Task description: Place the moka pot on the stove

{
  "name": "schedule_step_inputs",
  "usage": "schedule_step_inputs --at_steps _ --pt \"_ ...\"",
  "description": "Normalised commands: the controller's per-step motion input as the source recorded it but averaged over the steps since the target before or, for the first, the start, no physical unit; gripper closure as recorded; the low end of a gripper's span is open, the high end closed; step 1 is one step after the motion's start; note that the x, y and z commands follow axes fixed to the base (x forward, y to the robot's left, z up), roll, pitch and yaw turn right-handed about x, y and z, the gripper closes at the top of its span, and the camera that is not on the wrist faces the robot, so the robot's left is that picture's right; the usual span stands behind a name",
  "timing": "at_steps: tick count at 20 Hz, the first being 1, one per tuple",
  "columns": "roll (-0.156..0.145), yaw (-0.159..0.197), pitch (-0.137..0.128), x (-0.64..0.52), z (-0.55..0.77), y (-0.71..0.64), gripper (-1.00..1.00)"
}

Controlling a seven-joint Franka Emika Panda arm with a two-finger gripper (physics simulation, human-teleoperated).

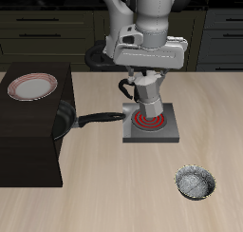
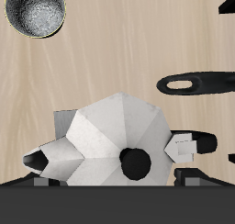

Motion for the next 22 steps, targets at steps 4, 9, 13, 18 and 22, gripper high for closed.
schedule_step_inputs --at_steps 4,9,13,18,22 --pt "0.021 0.016 -0.011 -0.21 -0.14 0.10 1.00" --pt "0.011 0.006 -0.007 -0.15 -0.14 0.11 1.00" --pt "0.017 0.008 -0.018 -0.09 -0.06 0.10 1.00" --pt "0.013 0.026 -0.012 0.00 -0.07 0.07 1.00" --pt "-0.017 -0.012 0.008 0.04 -0.11 -0.01 1.00"
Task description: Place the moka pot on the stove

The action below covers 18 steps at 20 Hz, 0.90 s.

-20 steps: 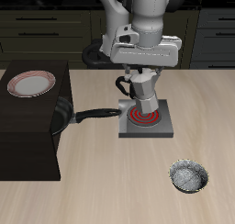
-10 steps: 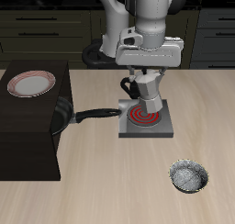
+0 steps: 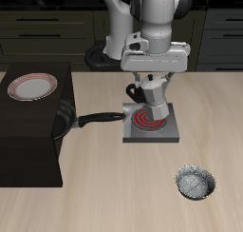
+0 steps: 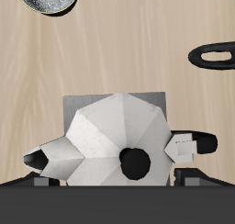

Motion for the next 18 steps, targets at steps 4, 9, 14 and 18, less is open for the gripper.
schedule_step_inputs --at_steps 4,9,14,18 --pt "-0.014 0.006 0.031 0.06 -0.18 -0.05 1.00" --pt "-0.011 -0.005 0.026 0.03 -0.14 -0.01 1.00" --pt "-0.017 -0.012 0.015 0.02 -0.06 -0.03 -1.00" --pt "0.014 0.001 0.004 -0.05 -0.01 0.04 -1.00"
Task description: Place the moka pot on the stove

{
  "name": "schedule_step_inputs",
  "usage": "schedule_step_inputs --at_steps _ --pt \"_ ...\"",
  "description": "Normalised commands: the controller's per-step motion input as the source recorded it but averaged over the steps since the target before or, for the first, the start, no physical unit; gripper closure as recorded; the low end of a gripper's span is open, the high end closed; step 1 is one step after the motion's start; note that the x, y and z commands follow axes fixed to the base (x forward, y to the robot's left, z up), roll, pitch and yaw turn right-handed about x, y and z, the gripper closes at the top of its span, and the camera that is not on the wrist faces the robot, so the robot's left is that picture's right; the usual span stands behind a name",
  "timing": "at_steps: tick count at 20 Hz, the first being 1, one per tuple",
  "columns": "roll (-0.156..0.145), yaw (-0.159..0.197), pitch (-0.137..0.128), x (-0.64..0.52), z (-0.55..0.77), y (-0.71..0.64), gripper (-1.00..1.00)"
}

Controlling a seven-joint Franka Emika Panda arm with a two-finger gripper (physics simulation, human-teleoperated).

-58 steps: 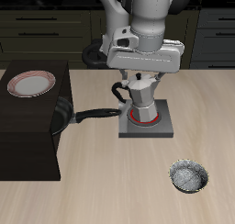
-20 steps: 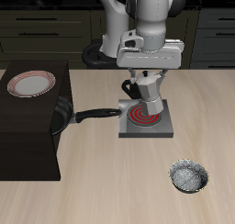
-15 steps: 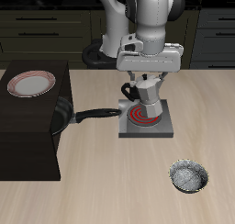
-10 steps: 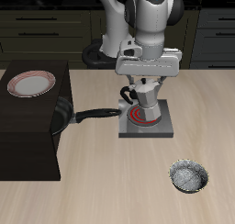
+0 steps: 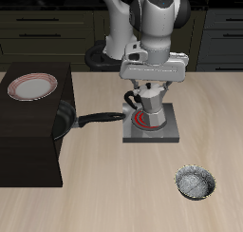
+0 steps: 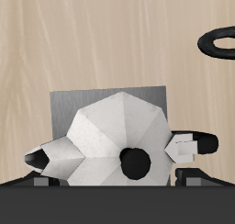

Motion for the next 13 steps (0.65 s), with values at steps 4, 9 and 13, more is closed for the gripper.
schedule_step_inputs --at_steps 4,9,13 --pt "0.028 0.016 -0.003 -0.12 0.02 0.10 -1.00" --pt "0.001 0.023 -0.033 -0.05 0.12 -0.01 -1.00" --pt "-0.016 -0.004 -0.008 -0.05 0.09 -0.08 -1.00"
